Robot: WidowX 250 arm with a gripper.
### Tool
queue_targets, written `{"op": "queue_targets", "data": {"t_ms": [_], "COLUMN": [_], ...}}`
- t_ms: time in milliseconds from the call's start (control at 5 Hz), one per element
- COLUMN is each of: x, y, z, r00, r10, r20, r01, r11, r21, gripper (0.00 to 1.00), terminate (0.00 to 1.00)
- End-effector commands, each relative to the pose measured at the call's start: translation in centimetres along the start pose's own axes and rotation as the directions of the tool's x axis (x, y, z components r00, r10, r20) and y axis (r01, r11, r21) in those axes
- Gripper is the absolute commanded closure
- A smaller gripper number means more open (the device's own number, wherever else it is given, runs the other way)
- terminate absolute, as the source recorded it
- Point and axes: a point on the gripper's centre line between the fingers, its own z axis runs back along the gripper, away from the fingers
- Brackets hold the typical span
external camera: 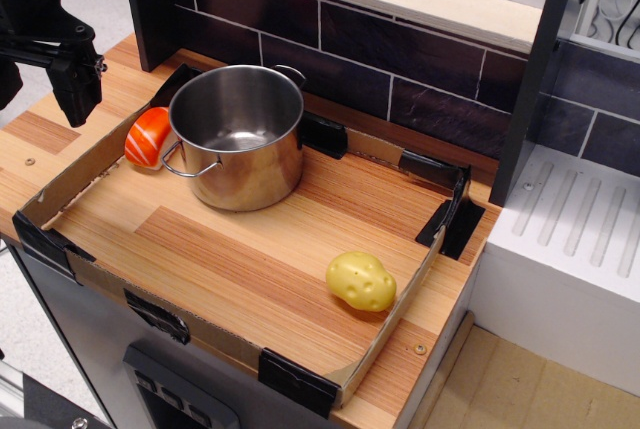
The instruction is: Topple metal pot
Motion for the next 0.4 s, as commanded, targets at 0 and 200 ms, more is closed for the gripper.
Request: {"op": "queue_targets", "data": {"t_ms": [0,200], "x": [0.0,-0.1], "y": [0.0,-1.9], "z": [0.0,1.2], "r00": [1.0,0.997], "r10": [0.0,0.01], "r20": [0.0,0.08], "r01": [0.0,-0.015], "r11": [1.0,0.998], "r21": [0.0,0.069], "gripper": [0.0,0.0], "terminate": [0.0,0.0]}}
